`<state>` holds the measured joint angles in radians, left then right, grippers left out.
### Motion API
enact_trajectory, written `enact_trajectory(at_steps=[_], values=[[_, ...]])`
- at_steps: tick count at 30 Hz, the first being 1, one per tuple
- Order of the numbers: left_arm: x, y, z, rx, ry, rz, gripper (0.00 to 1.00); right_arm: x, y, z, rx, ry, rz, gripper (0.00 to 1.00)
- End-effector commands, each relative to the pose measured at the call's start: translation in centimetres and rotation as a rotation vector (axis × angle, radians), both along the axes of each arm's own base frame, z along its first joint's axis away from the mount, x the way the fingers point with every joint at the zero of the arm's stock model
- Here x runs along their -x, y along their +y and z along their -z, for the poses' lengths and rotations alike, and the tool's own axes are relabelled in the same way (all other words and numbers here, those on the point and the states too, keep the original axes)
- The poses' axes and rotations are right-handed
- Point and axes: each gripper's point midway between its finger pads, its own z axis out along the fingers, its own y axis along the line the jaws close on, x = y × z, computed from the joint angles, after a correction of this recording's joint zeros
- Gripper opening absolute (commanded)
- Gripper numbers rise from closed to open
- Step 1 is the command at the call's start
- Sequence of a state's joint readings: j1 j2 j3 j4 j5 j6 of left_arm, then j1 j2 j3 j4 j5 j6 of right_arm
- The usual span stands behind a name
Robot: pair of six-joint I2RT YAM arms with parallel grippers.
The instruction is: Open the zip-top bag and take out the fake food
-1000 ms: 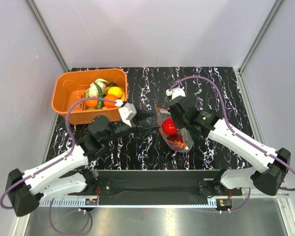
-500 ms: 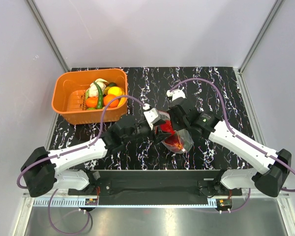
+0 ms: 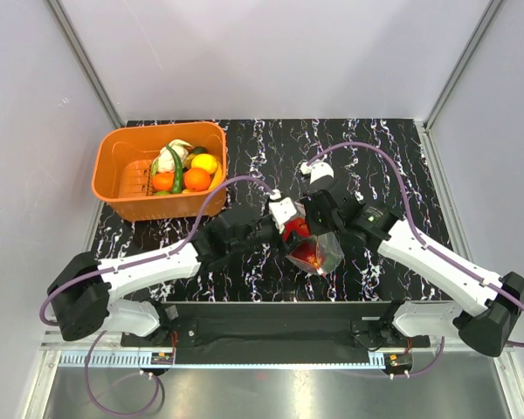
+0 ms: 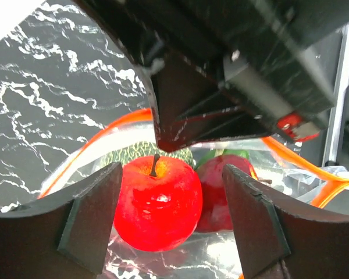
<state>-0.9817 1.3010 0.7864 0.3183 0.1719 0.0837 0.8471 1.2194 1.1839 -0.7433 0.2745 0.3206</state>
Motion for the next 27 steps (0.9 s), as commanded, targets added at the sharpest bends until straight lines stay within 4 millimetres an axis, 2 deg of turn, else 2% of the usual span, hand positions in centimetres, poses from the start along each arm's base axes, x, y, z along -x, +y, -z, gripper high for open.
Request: enact_trajectory(at_steps=[1,5,13,17,25,27], values=[[0.0,-0.7,-1.1,-0.009,-0.03,0.026,0.76,-0.3,0.3,-1.5,-0.064,-0.039,0.011,0.0],[-0.2,-0.5,0.5,-0.067,-0.036,0.003,0.82,-0.2,0.3,-1.8,-0.077,-0.045,0.006,0.0],[-0.8,-1.6,1.9,-0.128,-0.042,-0.002,0.82,0.1,0.3,-2.1,-0.087,-0.047,-0.003,0.0],[-0.9,-1.3,3.0,-0.172,-0.038,-0.019,0.82,0.2,0.1,-2.1,-0.089,-0.047,-0.003,0.0],[-1.9,0.8,2.4,-0.211,-0.078,-0.148,0.83,0.1,0.2,-1.9,-0.093,-0.048,-0.002,0.0],[-1.8,0.8,2.1,-0.223,-0.083,-0.156,0.84,0.1,0.2,-1.8,-0.09,-0.047,-0.003,0.0]])
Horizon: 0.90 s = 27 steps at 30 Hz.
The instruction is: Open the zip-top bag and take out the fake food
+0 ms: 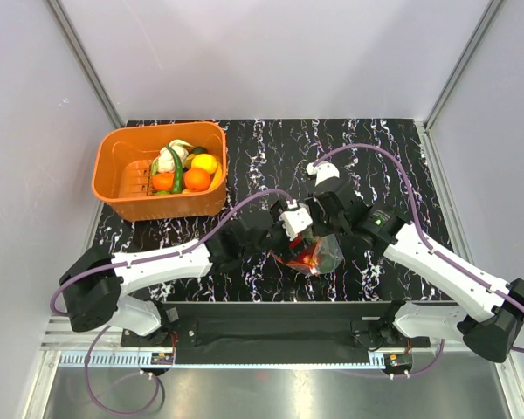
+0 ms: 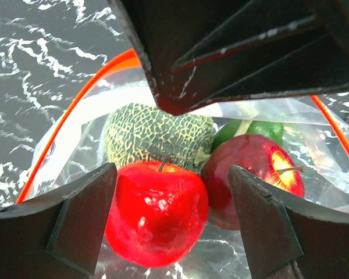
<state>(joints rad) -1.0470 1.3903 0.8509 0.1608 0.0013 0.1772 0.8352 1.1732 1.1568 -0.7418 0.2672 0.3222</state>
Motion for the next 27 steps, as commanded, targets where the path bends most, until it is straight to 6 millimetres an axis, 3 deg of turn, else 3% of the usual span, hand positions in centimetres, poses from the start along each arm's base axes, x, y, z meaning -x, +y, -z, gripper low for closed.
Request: enact_trajectory(at_steps=[1,15,16,17,21,27], values=[[-1.3,1.1,-1.7,-0.03,-0.061,-0.093,0.84,-0.3,0.9,-1.4,-0.068,-0.036,-0.009,0.0],[-0.7,2.0,0.7,-0.14,-0.032,-0.125,0.82,-0.2,0.3,-1.6,-0.073,-0.041,0.003,0.0],[-0.7,2.0,0.9,-0.145,-0.032,-0.122,0.79,-0.2,0.3,-1.6,-0.073,-0.041,0.004,0.0],[-0.7,1.8,1.0,-0.144,-0.027,-0.119,0.67,-0.2,0.2,-1.7,-0.077,-0.043,0.007,0.0],[-0.2,1.8,1.3,-0.157,-0.01,-0.105,0.41,-0.1,0.0,-1.6,-0.077,-0.043,0.011,0.0],[0.3,1.3,-1.4,-0.071,-0.019,-0.082,0.29,-0.1,-0.2,-1.1,-0.07,-0.034,0.019,0.0]])
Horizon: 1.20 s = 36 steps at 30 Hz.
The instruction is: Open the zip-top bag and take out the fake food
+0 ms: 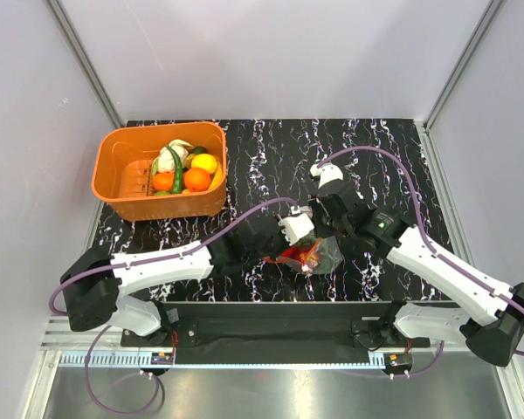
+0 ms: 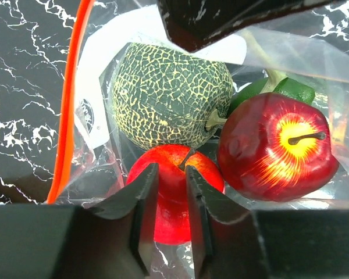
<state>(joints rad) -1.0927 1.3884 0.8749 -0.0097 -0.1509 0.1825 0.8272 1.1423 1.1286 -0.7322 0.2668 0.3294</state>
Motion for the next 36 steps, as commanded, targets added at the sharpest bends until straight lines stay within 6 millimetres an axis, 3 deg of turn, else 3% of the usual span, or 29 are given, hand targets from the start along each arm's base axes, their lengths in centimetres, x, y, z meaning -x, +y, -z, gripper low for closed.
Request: enact_trajectory(at_steps=[1,3,7,8,9,14,28,36], values=[[0.0,-1.0,-3.8,0.092,-0.029,0.012,0.29,-0.3,0.3,-1.2,-0.059,-0.029,0.008,0.0],[0.0,-1.1,-3.9,0.089,-0.026,0.011,0.31,-0.3,0.3,-1.0,-0.056,-0.027,0.008,0.0],[-0.3,-0.8,-2.7,0.023,0.001,-0.009,0.6,-0.3,0.3,-0.7,-0.051,-0.021,0.01,0.0],[-0.3,-0.8,-2.2,0.009,0.022,-0.021,0.72,-0.3,0.4,-0.6,-0.053,-0.02,0.009,0.0],[-0.4,-0.6,-1.9,-0.004,0.033,-0.038,0.76,-0.3,0.4,-0.4,-0.048,-0.017,0.006,0.0],[-0.9,0.2,-0.4,-0.079,0.084,-0.122,0.81,-0.2,0.7,0.0,-0.063,-0.008,0.0,0.0],[1.2,0.4,4.7,-0.171,0.158,-0.001,0.83,-0.1,1.5,0.2,-0.093,0.002,-0.021,0.0],[-0.3,-0.8,4.5,-0.111,0.089,-0.029,0.83,0.3,1.6,0.2,-0.114,0.006,-0.038,0.0]])
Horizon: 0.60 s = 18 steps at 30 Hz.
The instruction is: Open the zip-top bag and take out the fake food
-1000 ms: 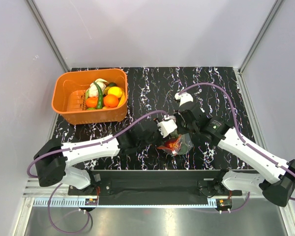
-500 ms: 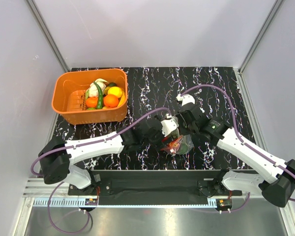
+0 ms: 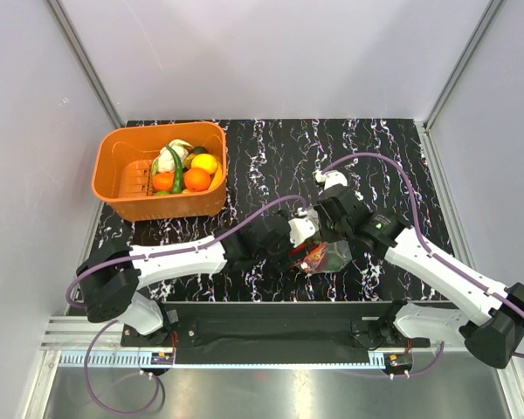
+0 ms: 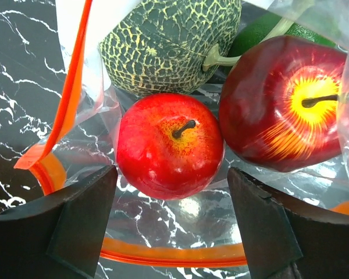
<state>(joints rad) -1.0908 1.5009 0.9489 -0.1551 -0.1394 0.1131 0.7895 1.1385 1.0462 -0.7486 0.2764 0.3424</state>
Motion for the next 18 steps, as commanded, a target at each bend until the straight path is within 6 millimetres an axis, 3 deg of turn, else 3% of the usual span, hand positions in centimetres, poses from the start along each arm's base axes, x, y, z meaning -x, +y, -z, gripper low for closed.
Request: enact_trajectory(at_steps=[1,6,7,9,12,18], values=[[-1.1,-1.1,0.5,0.016,-0.058,0.003,0.83,0.0,3.9,-3.2,-0.185,-0.059,-0.087,0.0],[-1.6,-2.2,0.1,0.075,-0.091,0.012,0.78,0.2,4.1,-3.0,-0.195,-0.051,-0.094,0.0],[-1.5,-2.4,0.1,0.086,-0.093,0.019,0.74,0.2,4.0,-3.0,-0.195,-0.05,-0.093,0.0],[-1.4,-2.8,-0.2,0.121,-0.101,0.032,0.55,0.2,4.0,-2.9,-0.198,-0.05,-0.09,0.0],[-1.3,-2.9,-1.4,0.153,-0.11,0.031,0.41,0.2,3.8,-2.7,-0.19,-0.046,-0.082,0.0],[-0.1,-2.1,-4.9,0.245,-0.116,0.051,0.34,-0.3,3.6,-2.0,-0.179,-0.04,-0.068,0.0]])
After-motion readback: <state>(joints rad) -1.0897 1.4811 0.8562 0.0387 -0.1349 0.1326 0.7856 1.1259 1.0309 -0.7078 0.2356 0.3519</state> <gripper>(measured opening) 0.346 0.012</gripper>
